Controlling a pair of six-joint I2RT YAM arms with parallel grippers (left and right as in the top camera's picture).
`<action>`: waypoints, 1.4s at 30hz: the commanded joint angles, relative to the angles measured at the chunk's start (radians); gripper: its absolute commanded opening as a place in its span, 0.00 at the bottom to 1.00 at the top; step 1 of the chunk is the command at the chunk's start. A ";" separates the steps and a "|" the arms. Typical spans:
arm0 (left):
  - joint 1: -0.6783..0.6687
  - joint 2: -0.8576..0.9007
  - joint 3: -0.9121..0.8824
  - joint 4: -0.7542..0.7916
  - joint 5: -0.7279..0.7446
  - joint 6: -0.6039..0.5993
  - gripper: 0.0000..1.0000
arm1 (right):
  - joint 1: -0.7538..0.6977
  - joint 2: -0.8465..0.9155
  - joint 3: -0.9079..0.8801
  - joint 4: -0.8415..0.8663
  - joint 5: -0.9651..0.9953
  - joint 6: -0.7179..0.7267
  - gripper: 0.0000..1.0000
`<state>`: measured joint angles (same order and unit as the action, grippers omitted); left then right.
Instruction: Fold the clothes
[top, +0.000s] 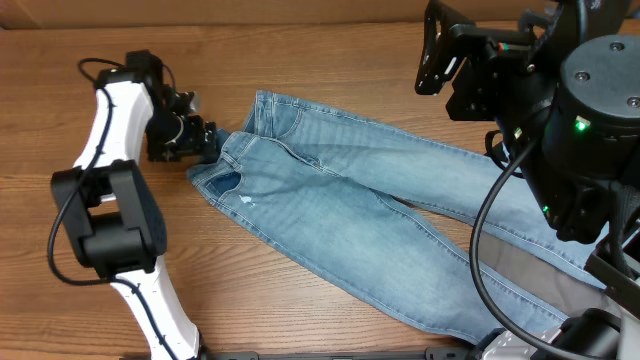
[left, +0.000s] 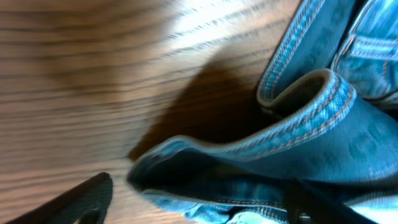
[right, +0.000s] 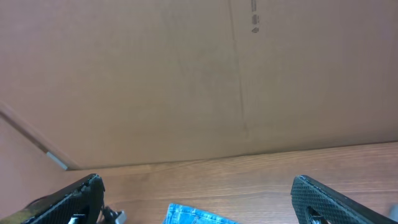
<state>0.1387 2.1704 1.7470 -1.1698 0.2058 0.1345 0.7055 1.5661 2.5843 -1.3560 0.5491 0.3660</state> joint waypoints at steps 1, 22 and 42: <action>-0.023 0.051 -0.015 -0.017 -0.006 0.051 0.80 | -0.007 -0.005 0.002 -0.001 0.039 0.005 1.00; 0.315 0.092 -0.280 0.039 -0.372 -0.520 0.04 | -0.007 -0.006 0.002 -0.020 0.079 0.005 1.00; 0.597 -0.467 -0.270 0.104 0.031 -0.275 0.64 | -0.007 -0.005 0.002 -0.039 0.105 0.005 1.00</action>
<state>0.8234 1.8412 1.4712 -1.0882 0.1665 -0.2436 0.7055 1.5661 2.5843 -1.3941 0.6365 0.3656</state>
